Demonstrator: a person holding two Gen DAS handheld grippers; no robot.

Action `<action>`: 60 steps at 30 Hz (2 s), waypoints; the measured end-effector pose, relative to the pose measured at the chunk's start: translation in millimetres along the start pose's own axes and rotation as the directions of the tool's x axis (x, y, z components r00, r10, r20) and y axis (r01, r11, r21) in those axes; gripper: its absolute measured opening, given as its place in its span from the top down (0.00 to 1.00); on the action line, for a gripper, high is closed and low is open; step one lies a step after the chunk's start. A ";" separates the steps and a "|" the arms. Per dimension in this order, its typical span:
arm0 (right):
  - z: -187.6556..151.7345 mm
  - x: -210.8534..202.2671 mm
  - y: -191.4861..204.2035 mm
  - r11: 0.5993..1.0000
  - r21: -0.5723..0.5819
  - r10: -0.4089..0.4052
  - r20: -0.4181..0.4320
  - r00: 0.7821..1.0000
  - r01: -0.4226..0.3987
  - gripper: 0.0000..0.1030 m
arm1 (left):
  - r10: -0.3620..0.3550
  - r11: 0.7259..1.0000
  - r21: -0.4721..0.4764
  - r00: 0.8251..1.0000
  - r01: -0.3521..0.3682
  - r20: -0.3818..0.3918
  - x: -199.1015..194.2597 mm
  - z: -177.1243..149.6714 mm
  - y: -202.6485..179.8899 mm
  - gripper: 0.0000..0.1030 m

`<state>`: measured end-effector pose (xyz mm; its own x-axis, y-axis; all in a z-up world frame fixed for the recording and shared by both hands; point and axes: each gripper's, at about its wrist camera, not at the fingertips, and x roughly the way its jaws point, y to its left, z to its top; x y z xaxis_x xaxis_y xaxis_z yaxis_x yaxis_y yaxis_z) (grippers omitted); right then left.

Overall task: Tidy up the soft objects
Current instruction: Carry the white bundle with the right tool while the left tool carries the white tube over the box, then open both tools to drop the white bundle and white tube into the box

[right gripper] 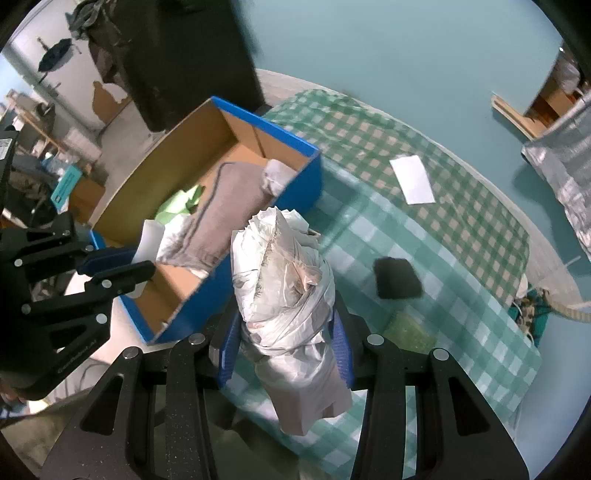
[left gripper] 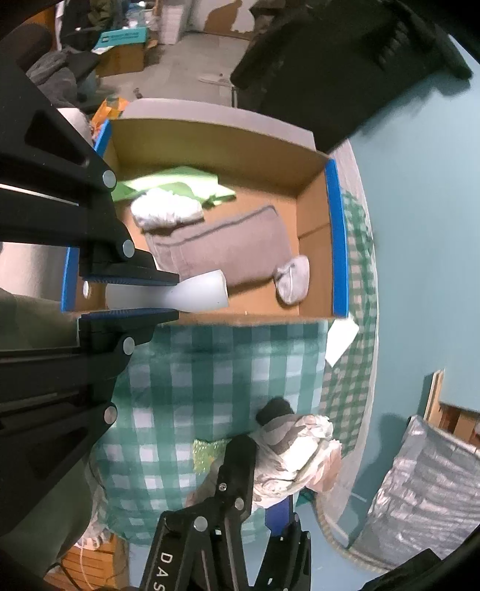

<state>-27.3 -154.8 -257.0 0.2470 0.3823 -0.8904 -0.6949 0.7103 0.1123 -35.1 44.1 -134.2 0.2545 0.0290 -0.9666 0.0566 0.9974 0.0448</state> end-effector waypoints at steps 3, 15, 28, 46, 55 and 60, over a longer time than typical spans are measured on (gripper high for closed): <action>7.9 5.6 9.2 1.000 -0.017 0.009 -0.007 1.000 -0.009 0.59 | 0.010 1.000 -0.024 1.000 -0.010 0.001 -0.9 -1.6 13.8 0.89; 43.3 36.6 52.9 0.994 -0.100 0.044 -0.041 0.998 -0.048 0.59 | 0.055 0.992 -0.110 0.998 -0.056 -0.014 8.0 -6.7 63.9 0.89; 70.9 70.3 89.1 0.988 -0.135 0.069 -0.087 0.994 -0.080 0.58 | 0.076 0.981 -0.172 0.995 -0.085 -0.062 28.6 -14.3 106.1 0.89; 77.2 80.7 90.7 0.997 -0.051 0.055 -0.062 0.997 -0.058 0.37 | 0.112 0.982 -0.138 0.987 -0.127 -0.114 43.2 -16.8 114.9 0.56; 71.5 65.3 76.5 0.998 -0.020 0.065 -0.035 0.997 -0.065 0.36 | 0.120 0.983 -0.132 0.988 -0.132 -0.094 34.7 -13.7 104.7 0.51; 66.9 50.9 63.6 0.998 0.001 0.066 -0.004 0.998 -0.066 0.36 | 0.113 0.985 -0.120 0.991 -0.122 -0.074 26.1 -9.7 93.5 0.51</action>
<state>-13.8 -50.6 -265.7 0.1979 0.4264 -0.8826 -0.7093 0.6838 0.1713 -32.5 138.8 -157.7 0.1873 0.1467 -0.9713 -0.0910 0.9871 0.1315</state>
